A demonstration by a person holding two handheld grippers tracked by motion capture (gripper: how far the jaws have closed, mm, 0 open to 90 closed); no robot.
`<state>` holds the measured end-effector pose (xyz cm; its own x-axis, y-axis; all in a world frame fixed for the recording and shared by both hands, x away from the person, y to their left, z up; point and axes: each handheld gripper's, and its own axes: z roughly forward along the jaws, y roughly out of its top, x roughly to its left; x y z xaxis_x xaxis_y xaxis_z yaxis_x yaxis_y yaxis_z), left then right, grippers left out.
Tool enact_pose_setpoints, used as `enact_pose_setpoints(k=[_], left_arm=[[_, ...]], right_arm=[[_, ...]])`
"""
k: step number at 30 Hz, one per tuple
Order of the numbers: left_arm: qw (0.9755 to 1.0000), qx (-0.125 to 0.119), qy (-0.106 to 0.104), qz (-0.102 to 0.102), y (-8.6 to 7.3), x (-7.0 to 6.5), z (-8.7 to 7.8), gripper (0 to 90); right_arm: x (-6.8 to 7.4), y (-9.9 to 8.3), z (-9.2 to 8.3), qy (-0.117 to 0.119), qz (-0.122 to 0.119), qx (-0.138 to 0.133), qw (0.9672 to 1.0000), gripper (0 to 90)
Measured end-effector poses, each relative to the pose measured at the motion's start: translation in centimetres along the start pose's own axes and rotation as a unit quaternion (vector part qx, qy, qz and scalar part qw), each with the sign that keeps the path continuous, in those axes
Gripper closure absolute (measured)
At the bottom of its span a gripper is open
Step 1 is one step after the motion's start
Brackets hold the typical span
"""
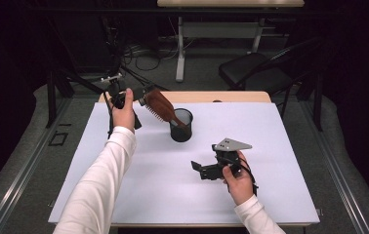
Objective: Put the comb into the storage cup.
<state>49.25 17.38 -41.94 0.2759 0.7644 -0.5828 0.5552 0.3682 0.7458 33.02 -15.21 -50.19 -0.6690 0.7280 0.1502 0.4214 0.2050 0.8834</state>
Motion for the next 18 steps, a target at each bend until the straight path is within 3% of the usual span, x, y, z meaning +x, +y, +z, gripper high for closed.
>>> enact_pose_setpoints(k=[18], left_arm=[[0.9997,0.014,0.002,0.021,-0.04,-0.33,-0.49,0.4]], right_arm=[[0.03,-0.02,0.04,0.001,0.001,0.001,1.0000,0.4]])
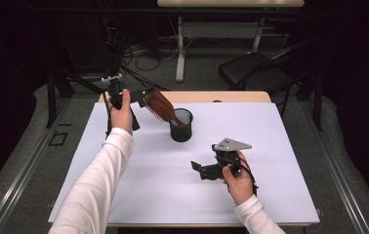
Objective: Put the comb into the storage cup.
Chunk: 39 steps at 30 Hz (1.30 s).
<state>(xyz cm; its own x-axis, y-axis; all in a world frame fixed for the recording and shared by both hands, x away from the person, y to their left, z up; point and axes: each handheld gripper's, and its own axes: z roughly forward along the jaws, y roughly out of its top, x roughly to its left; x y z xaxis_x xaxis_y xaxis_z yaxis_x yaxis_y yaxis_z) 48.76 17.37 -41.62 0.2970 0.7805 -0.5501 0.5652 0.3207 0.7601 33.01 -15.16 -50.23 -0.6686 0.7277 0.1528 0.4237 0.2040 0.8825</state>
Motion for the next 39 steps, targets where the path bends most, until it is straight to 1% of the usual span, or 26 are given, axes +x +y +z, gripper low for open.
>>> enact_pose_setpoints(k=[2,4,5,6,12,17,21,26,29,33,39], left_arm=[[1.0000,-0.001,-0.001,0.000,0.0,-0.1,-0.1,0.4],[1.0000,0.002,-0.002,0.009,0.0,-0.2,-0.2,0.4],[0.9999,0.002,-0.003,0.009,0.0,-0.2,-0.3,0.4],[0.9999,0.003,-0.003,0.016,0.0,-0.3,-0.3,0.4],[0.9995,0.014,-0.006,0.029,0.0,-0.5,-0.7,0.4],[0.9991,0.019,-0.013,0.036,0.0,-0.8,-1.0,0.5],[0.9981,0.030,-0.015,0.051,0.1,-0.9,-1.4,0.7],[0.9968,0.047,-0.013,0.063,0.0,-0.9,-1.8,0.8],[0.9964,0.049,-0.012,0.069,0.0,-1.0,-2.1,0.9],[0.9951,0.053,-0.007,0.083,0.1,-0.9,-2.4,0.9],[0.9939,0.063,-0.016,0.090,-0.1,-1.1,-2.9,1.0]], right_arm=[[0.0,0.0,0.0,0.000,0.000,0.000,1.0000,0.4],[0.0,0.0,0.0,0.000,0.000,0.000,1.0000,0.4],[0.0,0.0,0.0,0.000,0.001,0.001,1.0000,0.4],[0.0,0.0,0.0,0.000,0.001,0.000,1.0000,0.4],[0.0,0.0,0.0,0.000,0.000,0.001,1.0000,0.4],[0.0,0.0,0.0,0.000,0.000,0.001,1.0000,0.4],[0.0,0.0,0.0,0.000,0.000,0.001,1.0000,0.4],[0.0,0.0,0.0,0.001,0.000,0.001,1.0000,0.4],[0.0,0.0,0.0,0.001,0.001,0.001,1.0000,0.4],[-0.1,0.0,0.0,0.000,0.001,0.002,1.0000,0.4],[-0.1,0.0,0.0,-0.001,0.000,0.002,1.0000,0.4]])
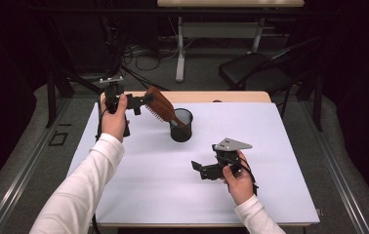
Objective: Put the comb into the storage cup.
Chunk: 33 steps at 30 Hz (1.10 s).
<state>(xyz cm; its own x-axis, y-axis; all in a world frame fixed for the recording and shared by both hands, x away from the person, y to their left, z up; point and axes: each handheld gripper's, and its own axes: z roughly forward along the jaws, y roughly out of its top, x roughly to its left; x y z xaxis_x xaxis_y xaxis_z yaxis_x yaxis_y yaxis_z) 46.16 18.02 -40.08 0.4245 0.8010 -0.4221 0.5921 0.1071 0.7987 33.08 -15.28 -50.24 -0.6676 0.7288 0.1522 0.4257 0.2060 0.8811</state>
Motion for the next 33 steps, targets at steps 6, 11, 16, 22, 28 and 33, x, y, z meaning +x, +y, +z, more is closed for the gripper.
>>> enact_pose_setpoints(k=[6,11,16,22,28,33], left_arm=[[0.9996,0.010,0.007,0.026,-0.1,-0.4,-0.4,1.8],[0.9992,0.015,0.007,0.035,-0.2,-0.5,-0.7,2.7],[0.9986,0.023,0.006,0.047,-0.5,-0.8,-1.0,2.7],[0.9968,0.034,0.008,0.072,-1.1,-1.0,-1.6,2.7],[0.9964,0.040,-0.003,0.075,-2.0,-1.0,-2.1,2.7],[0.9959,0.043,-0.013,0.079,-2.8,-1.0,-2.7,2.7]], right_arm=[[0.1,0.0,0.1,0.000,-0.001,0.000,1.0000,0.4],[0.1,0.0,0.1,0.000,-0.001,0.000,1.0000,0.4],[0.0,0.0,0.1,-0.001,0.000,0.001,1.0000,0.4],[0.0,0.0,0.0,-0.001,0.001,0.000,1.0000,0.4],[0.0,0.0,0.0,0.000,0.000,0.001,1.0000,0.4],[0.0,0.0,0.0,-0.001,0.001,0.001,1.0000,0.4]])
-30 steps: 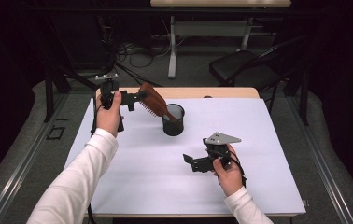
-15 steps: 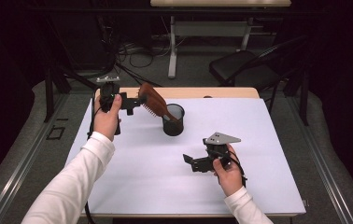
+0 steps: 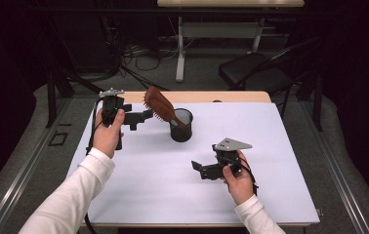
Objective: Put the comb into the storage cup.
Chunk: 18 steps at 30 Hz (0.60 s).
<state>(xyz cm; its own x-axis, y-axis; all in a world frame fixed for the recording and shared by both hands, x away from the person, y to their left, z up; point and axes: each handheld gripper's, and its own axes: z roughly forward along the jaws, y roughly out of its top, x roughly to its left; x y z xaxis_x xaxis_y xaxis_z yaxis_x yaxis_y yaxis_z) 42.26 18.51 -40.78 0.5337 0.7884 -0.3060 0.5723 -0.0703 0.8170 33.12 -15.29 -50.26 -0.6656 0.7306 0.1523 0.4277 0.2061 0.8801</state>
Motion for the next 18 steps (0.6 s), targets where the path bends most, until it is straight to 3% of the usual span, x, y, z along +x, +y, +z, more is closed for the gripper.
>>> enact_pose_setpoints(k=[18], left_arm=[[0.9995,-0.009,-0.029,0.003,-3.2,-0.4,-1.5,2.7]], right_arm=[[0.4,-0.1,-0.5,-0.007,-0.008,0.009,0.9999,0.4]])
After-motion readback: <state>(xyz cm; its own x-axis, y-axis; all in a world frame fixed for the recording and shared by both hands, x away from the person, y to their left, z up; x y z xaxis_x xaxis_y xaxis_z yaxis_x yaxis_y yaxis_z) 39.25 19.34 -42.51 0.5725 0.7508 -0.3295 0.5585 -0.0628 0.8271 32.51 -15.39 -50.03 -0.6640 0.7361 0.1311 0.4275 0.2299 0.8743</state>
